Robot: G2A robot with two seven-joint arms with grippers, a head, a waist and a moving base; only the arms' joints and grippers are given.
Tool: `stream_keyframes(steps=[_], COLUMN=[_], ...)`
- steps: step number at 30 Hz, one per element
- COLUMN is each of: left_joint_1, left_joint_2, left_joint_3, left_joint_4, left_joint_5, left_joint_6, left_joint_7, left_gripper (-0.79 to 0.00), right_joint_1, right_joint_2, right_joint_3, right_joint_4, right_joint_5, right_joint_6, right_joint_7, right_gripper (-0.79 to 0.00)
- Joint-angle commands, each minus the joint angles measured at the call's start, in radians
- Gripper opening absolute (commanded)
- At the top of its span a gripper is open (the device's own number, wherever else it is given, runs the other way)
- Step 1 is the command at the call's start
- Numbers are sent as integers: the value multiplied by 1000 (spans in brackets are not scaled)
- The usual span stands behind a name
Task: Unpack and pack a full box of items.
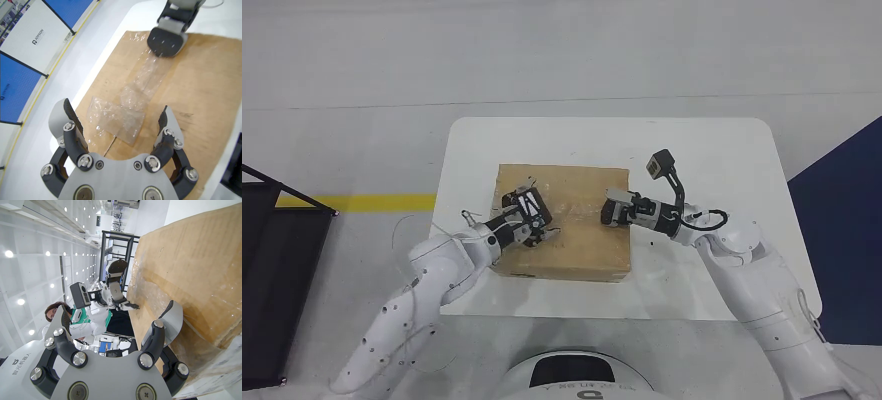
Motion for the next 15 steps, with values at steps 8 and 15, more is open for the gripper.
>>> stream_keyframes(steps=[8, 15], left_joint_1=[33, 79], left_joint_2=[14, 19], left_joint_3=[-106, -243], left_joint_4=[-9, -33], left_joint_5=[158, 131], left_joint_6=[128, 262], left_joint_7=[21, 52], left_gripper=[0, 0], right_joint_1=[0, 0], right_joint_2=[0, 0], right_joint_3=[0, 0], right_joint_4=[0, 0], right_joint_5=[0, 0], right_joint_6=[0, 0], right_joint_7=[0, 0], right_gripper=[0, 0])
